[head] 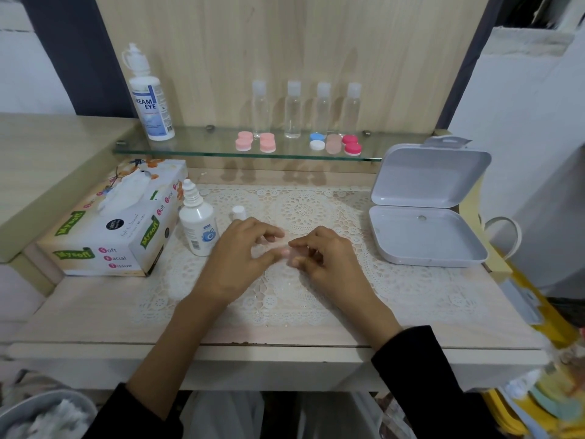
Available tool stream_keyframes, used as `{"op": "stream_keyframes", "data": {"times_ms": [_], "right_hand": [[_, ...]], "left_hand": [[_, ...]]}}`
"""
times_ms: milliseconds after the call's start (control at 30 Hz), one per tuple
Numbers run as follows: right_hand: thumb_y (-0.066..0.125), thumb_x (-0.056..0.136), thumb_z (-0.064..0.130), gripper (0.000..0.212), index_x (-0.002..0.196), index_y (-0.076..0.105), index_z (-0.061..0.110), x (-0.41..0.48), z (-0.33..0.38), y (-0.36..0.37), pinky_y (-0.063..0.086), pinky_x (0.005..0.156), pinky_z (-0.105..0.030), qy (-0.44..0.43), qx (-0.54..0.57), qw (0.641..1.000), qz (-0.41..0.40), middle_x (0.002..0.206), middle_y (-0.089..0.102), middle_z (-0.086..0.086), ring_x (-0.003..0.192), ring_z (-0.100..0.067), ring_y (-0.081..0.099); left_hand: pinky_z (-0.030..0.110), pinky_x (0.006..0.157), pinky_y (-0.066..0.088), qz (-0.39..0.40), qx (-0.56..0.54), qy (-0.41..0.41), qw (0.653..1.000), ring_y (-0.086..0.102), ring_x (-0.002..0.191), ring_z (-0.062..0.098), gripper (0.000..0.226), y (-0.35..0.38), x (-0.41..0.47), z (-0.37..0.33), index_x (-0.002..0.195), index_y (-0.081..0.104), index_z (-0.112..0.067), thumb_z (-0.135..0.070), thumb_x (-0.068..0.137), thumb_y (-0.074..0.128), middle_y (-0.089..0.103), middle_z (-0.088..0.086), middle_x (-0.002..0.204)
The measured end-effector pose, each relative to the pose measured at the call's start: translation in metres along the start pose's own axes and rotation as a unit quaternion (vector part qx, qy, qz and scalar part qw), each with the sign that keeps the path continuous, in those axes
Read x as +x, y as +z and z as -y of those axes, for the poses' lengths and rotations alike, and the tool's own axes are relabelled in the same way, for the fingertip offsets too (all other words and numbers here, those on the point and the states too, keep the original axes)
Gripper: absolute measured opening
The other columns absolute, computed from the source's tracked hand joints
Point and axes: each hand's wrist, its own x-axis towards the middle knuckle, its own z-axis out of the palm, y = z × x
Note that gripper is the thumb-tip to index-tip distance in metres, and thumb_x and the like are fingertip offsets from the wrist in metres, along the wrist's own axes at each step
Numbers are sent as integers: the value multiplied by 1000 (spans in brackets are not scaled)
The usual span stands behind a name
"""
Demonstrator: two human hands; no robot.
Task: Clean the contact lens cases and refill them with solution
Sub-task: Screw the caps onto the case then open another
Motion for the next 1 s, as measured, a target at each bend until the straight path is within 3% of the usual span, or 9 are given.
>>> {"op": "stream_keyframes", "data": {"times_ms": [267, 400, 500, 733, 1000], "right_hand": [[75, 81, 12, 27, 107, 72, 10, -2, 1, -1, 37, 74, -24, 0, -3, 1000, 7, 88, 58, 1, 86, -16, 52], [80, 76, 32, 39, 109, 69, 15, -2, 3, -3, 38, 75, -21, 13, -14, 1000, 2, 94, 59, 5, 92, -11, 49], [83, 69, 42, 43, 99, 66, 17, 0, 1, -3, 35, 72, -15, 36, -28, 999, -17, 93, 57, 7, 91, -9, 47], [80, 74, 31, 29, 89, 66, 11, 3, -2, -2, 30, 67, -14, 5, -37, 999, 5, 84, 54, 8, 81, -10, 46], [83, 71, 26, 30, 86, 68, 4, 7, -4, 0, 32, 64, -15, -27, -46, 999, -4, 82, 56, 3, 74, -14, 47]], "left_hand": [[30, 82, 44, 19, 34, 3, 999, 50, 92, 6, 30, 2, -4, 4, 106, 70, -29, -41, 79, 71, 61, -12, 96], [32, 82, 46, 21, 50, -10, 999, 50, 93, 7, 27, 2, -4, 2, 106, 70, -31, -34, 79, 73, 62, -13, 96], [35, 82, 48, 20, 47, -18, 999, 51, 92, 8, 27, 2, -3, 2, 105, 71, -31, -33, 79, 74, 62, -13, 95], [37, 83, 47, 6, 36, -23, 999, 53, 92, 10, 26, 4, -2, 0, 102, 73, -28, -31, 76, 77, 64, -12, 93], [40, 83, 48, -3, 10, -31, 999, 55, 90, 14, 27, 6, -2, 0, 99, 74, -25, -26, 73, 79, 66, -9, 91]]}}
